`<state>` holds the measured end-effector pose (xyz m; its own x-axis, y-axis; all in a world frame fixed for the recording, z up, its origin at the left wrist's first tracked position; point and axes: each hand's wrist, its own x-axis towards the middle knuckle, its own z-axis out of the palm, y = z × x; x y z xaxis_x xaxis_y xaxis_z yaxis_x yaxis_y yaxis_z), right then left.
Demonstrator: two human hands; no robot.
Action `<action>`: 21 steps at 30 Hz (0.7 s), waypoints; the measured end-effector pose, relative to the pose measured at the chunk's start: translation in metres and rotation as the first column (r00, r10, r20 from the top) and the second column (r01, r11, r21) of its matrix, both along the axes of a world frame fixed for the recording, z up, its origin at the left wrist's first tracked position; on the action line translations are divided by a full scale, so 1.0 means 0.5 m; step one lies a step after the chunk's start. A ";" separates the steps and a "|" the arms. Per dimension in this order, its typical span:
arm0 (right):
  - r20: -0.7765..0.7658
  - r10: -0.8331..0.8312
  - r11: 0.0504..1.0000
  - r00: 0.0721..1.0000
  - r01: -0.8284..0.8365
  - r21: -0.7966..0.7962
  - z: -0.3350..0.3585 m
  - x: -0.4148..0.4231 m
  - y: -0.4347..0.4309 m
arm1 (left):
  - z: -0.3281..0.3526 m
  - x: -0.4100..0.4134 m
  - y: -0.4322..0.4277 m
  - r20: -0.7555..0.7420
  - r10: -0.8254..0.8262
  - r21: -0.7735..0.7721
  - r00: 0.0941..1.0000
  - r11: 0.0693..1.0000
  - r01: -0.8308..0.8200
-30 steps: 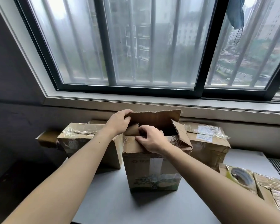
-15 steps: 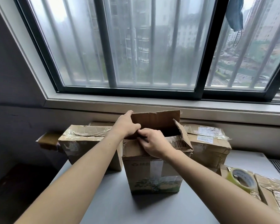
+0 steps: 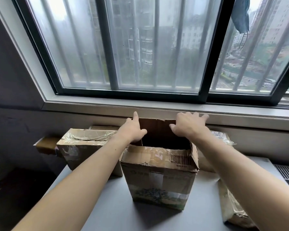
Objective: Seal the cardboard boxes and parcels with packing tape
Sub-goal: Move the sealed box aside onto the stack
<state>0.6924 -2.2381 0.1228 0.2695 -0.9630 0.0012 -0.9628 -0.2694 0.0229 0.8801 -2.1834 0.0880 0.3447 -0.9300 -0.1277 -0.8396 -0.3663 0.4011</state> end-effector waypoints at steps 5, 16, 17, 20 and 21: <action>0.513 -0.073 0.991 0.855 0.004 0.134 -0.043 -0.048 -0.033 | -0.010 0.008 -0.013 0.045 0.010 -0.015 0.999 1.000 -0.010; 0.883 0.047 0.996 0.467 0.040 -0.074 -0.145 -0.028 -0.010 | -0.017 -0.020 -0.016 0.021 0.082 0.104 0.996 0.991 -0.084; 0.882 0.080 0.994 0.464 0.027 -0.104 -0.148 -0.031 -0.011 | -0.016 -0.021 -0.012 -0.025 0.102 0.071 0.994 0.992 -0.100; 0.863 0.139 0.989 0.486 -0.024 -0.146 -0.149 -0.041 -0.022 | -0.017 -0.015 0.005 -0.020 0.142 -0.069 0.990 0.987 -0.144; 0.840 0.167 0.985 0.515 -0.047 -0.168 -0.151 -0.042 -0.024 | -0.017 -0.013 0.012 0.011 0.160 -0.092 0.987 0.983 -0.159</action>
